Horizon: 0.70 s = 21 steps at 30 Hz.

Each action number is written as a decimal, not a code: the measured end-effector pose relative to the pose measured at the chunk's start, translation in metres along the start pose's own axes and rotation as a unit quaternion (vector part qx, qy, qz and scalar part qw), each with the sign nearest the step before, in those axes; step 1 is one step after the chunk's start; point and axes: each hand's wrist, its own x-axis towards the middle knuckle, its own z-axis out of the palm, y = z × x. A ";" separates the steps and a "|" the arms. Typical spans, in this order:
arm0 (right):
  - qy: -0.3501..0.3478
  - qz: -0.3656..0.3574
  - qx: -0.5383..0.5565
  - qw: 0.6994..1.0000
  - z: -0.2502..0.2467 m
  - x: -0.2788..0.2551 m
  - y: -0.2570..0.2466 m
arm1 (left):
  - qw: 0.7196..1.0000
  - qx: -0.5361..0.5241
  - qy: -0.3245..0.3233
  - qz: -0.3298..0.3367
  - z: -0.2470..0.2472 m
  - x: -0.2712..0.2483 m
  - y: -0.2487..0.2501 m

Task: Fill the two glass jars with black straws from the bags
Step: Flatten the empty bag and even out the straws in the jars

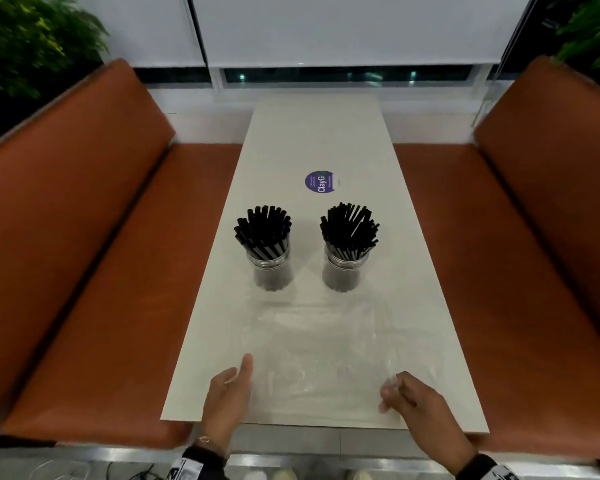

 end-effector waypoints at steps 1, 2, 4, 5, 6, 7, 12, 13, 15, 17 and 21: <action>0.003 0.011 0.002 1.000 0.001 0.001 0.002 | 0.999 -0.015 -0.022 -0.021 -0.004 0.000 -0.005; 0.002 0.020 -0.002 1.000 0.002 0.003 0.006 | 0.997 -0.051 -0.039 -0.049 -0.007 -0.003 -0.008; -0.004 0.037 -0.005 0.999 0.005 0.007 0.010 | 0.984 -0.144 -0.045 -0.095 -0.014 -0.006 -0.018; -0.008 0.045 -0.005 0.999 0.006 0.009 0.010 | 0.979 -0.176 -0.036 -0.097 -0.016 -0.006 -0.024; -0.013 0.053 -0.004 0.999 0.007 0.010 0.011 | 0.974 -0.203 -0.025 -0.096 -0.017 -0.005 -0.028; -0.017 0.061 0.001 0.998 0.008 0.012 0.013 | 0.973 -0.214 -0.009 -0.087 -0.018 -0.003 -0.032; -0.007 0.101 0.084 0.991 0.007 0.018 0.019 | 0.986 -0.145 0.069 -0.035 -0.024 0.005 -0.042; -0.005 0.111 0.096 0.989 0.006 0.019 0.019 | 0.991 -0.104 0.084 -0.012 -0.027 0.007 -0.043; -0.009 0.121 0.113 0.986 0.005 0.019 0.019 | 0.994 -0.056 0.091 0.021 -0.028 0.007 -0.043; -0.020 0.124 0.122 0.985 0.004 0.020 0.020 | 0.997 -0.043 0.061 0.027 -0.027 0.004 -0.041; -0.045 0.118 0.118 0.985 0.004 0.020 0.021 | 0.995 -0.077 0.056 0.008 -0.031 0.004 -0.039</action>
